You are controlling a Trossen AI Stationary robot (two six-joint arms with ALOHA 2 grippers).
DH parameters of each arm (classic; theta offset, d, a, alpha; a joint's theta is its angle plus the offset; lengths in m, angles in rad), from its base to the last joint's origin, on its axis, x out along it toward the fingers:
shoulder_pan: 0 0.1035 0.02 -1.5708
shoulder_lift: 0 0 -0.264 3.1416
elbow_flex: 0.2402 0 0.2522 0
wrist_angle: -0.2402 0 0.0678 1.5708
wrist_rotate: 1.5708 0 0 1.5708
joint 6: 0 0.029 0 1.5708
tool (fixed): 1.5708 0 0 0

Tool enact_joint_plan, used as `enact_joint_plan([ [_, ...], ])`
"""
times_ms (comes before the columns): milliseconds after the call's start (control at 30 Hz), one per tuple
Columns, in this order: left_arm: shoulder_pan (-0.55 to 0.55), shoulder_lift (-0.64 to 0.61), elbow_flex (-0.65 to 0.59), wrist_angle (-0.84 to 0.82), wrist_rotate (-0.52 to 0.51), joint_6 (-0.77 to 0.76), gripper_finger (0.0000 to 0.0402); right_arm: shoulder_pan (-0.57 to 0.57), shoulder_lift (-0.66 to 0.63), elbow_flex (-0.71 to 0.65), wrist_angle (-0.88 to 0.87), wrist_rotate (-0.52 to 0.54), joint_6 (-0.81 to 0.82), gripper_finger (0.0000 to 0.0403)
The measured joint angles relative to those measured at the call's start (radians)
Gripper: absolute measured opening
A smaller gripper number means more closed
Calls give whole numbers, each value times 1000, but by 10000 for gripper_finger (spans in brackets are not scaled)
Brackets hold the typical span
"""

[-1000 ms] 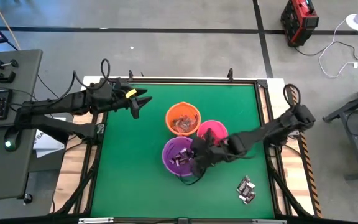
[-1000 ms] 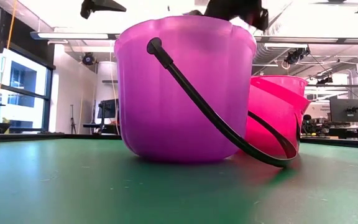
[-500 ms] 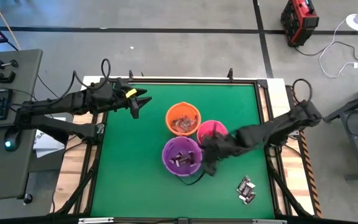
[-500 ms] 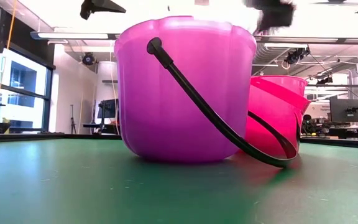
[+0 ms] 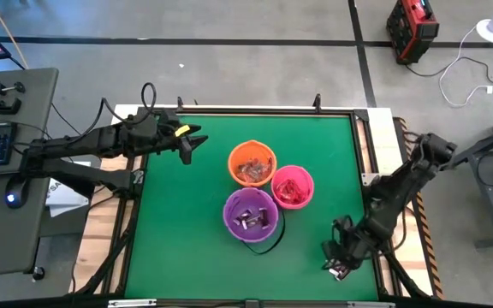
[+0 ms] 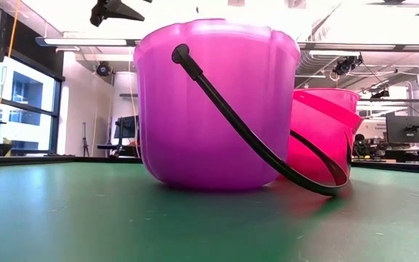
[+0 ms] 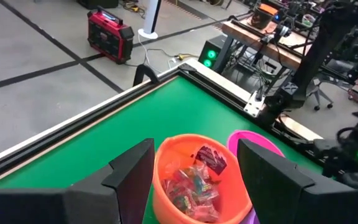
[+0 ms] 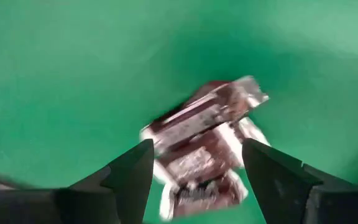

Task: Sort candy by brand, put in halloween buckets
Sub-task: Put the brown chocolate bar into the purple bucket

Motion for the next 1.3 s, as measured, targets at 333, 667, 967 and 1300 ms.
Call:
enact_joint_plan([
  [333,0,0,0,0,0,-20,220,-57,9,-85,24,-22,-16,236],
  [667,0,0,0,0,0,-19,220,-44,15,-85,4,-98,-16,175],
  [967,0,0,0,-6,1,-19,220,-44,36,-85,5,-92,-69,20],
  [1300,0,0,0,-7,-3,7,220,-92,-2,162,-330,52,-207,1],
])
